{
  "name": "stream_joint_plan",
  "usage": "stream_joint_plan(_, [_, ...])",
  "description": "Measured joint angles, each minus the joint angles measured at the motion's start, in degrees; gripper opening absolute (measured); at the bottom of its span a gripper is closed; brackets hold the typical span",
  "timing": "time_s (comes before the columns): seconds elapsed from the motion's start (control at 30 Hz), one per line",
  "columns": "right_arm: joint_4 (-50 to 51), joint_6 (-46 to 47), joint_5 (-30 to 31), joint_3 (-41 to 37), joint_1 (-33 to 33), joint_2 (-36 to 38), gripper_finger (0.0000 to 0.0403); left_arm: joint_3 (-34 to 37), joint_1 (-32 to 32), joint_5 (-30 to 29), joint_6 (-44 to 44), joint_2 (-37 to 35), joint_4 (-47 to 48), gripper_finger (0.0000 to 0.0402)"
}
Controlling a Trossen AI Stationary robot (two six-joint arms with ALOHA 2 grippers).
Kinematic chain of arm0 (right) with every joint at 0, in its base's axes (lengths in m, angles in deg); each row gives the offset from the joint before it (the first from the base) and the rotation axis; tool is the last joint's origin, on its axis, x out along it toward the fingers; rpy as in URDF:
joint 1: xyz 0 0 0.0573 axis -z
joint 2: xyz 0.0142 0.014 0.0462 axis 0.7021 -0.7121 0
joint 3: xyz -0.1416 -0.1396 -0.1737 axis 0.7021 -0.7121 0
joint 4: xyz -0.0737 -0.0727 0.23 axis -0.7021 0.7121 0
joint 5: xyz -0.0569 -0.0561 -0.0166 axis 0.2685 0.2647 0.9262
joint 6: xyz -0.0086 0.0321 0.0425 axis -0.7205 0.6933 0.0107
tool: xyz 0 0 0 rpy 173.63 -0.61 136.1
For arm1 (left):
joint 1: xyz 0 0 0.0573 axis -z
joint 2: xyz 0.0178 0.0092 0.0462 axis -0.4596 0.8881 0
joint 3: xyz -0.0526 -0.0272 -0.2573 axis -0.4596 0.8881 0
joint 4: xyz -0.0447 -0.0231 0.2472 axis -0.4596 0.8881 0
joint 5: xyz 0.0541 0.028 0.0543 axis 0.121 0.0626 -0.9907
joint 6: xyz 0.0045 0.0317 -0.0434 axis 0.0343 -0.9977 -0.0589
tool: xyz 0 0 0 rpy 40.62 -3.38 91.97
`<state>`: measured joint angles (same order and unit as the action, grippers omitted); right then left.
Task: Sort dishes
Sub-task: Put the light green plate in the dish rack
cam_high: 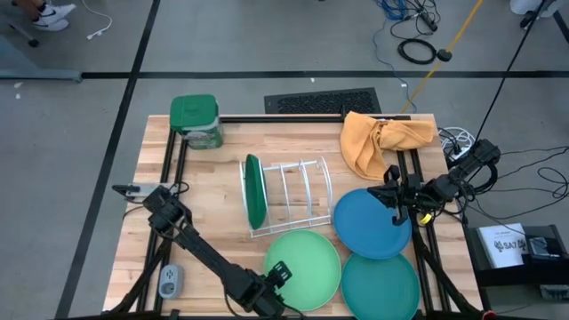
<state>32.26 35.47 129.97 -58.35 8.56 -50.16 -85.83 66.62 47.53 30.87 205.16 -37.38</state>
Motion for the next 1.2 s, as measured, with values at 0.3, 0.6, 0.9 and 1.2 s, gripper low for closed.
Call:
stream_joint_plan(0.3, [0.2, 1.2, 0.0, 0.0, 0.0, 0.0, 0.0004, -3.6, -0.2, -1.5, -0.1, -0.5, 1.4, 0.0015])
stream_joint_plan(0.6, [0.3, 1.2, 0.1, 0.0, -0.1, 0.0, 0.0004, -22.0, -0.1, -4.7, 0.0, -0.4, 22.3, 0.0005])
stream_joint_plan(0.9, [0.3, 1.4, 0.1, 0.0, -0.1, 0.0, 0.0004, -38.1, -0.7, -8.7, 12.9, -6.9, 29.4, 0.0004])
stream_joint_plan(1.2, [0.6, 1.3, 0.1, 0.0, -0.1, -0.1, 0.0004, -34.7, -0.5, -30.7, 32.1, -20.3, 4.2, 0.0004])
